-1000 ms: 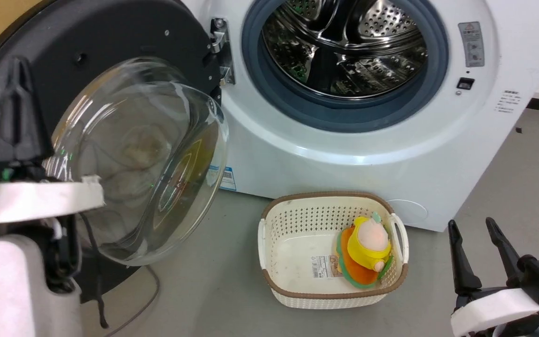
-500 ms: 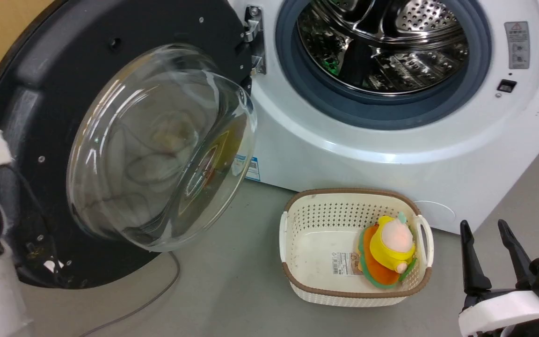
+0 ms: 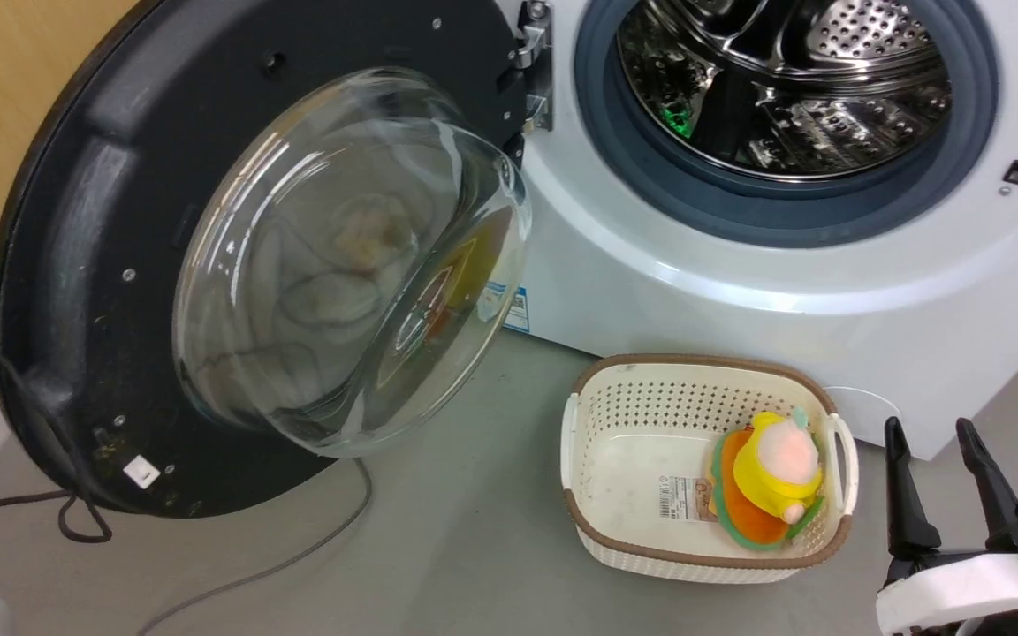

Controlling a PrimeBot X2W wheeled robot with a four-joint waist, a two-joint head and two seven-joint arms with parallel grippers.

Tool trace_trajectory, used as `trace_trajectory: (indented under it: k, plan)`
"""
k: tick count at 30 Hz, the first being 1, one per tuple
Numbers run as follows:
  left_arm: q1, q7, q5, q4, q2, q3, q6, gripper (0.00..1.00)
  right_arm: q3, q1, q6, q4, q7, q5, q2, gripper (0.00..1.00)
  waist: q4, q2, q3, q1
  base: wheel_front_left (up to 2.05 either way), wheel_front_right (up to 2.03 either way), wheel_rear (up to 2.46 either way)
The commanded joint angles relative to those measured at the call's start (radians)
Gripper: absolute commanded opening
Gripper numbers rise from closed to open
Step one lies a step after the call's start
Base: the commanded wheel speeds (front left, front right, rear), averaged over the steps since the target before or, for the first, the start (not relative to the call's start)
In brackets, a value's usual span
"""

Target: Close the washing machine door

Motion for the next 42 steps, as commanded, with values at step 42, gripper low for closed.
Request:
trace_trajectory:
  k: [42]
  plan:
    - [0.35,0.692,-0.758,-0.082,-0.037,-0.261,-0.1,0.0,-0.016,0.016,0.001,0.039,-0.081,0.055,0.005,1.0,0.112,0.0,0.012,0.0,0.0,0.0,0.0]
